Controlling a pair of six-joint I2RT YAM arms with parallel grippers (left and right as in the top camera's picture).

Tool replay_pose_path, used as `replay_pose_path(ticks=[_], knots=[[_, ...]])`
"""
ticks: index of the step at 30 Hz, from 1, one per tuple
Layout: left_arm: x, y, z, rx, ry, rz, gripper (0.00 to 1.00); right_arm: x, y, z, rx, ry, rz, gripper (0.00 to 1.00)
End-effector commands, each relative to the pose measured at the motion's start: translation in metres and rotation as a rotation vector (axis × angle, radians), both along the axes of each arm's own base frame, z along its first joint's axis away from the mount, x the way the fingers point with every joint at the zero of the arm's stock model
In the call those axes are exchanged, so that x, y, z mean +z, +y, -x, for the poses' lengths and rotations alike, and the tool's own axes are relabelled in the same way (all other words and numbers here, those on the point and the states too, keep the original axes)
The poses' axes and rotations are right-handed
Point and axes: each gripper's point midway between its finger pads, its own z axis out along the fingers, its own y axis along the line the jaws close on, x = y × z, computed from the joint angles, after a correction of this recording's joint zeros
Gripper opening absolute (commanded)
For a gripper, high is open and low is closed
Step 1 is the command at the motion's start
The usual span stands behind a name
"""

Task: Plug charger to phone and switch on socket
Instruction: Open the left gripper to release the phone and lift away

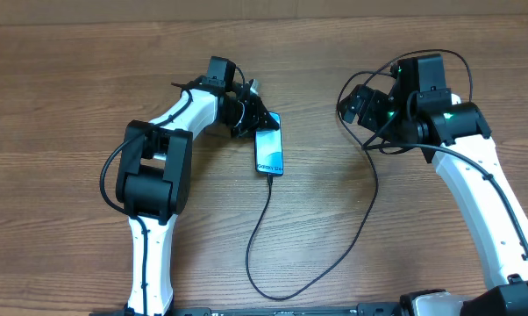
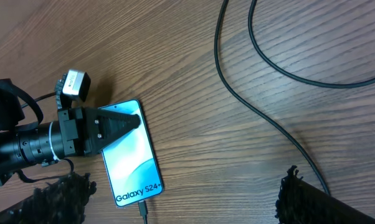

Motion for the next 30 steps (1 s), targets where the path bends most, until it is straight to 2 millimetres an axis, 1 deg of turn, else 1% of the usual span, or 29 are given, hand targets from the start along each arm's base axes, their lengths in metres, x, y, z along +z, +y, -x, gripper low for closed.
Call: replay_pose_path(ticks=[1,6,8,16,19,23,29,30], knots=[[-0.015,0.006,0.008,0.022,0.038,-0.062,0.23,0.013,-0.001,-0.001,-0.005,-0.038,-0.008,0.98],[-0.015,0.006,0.008,0.022,0.038,-0.062,0.26,0.013,-0.001,-0.001,-0.005,-0.038,-0.008,0.98],[-0.015,0.006,0.008,0.022,0.038,-0.062,0.29,0.013,-0.001,-0.001,-0.005,-0.038,-0.008,0.98],[-0.015,0.006,0.008,0.028,0.043,-0.064,0.34,0.013,-0.001,-0.001,-0.005,-0.037,-0.007,0.98],[-0.016,0.006,0.008,0.028,0.043,-0.064,0.40,0.013,-0.001,-0.001,-0.005,-0.037,-0.008,0.98],[-0.016,0.006,0.008,0.029,0.042,-0.068,0.44,0.013,-0.001,-0.001,-0.005,-0.037,-0.008,0.98],[-0.029,0.020,0.009,0.088,0.087,-0.168,0.55,0.013,-0.001,-0.001,-0.005,-0.037,-0.007,0.98],[-0.029,0.021,0.010,0.092,0.091,-0.171,0.55,0.013,-0.001,-0.001,-0.005,-0.037,-0.007,0.98]])
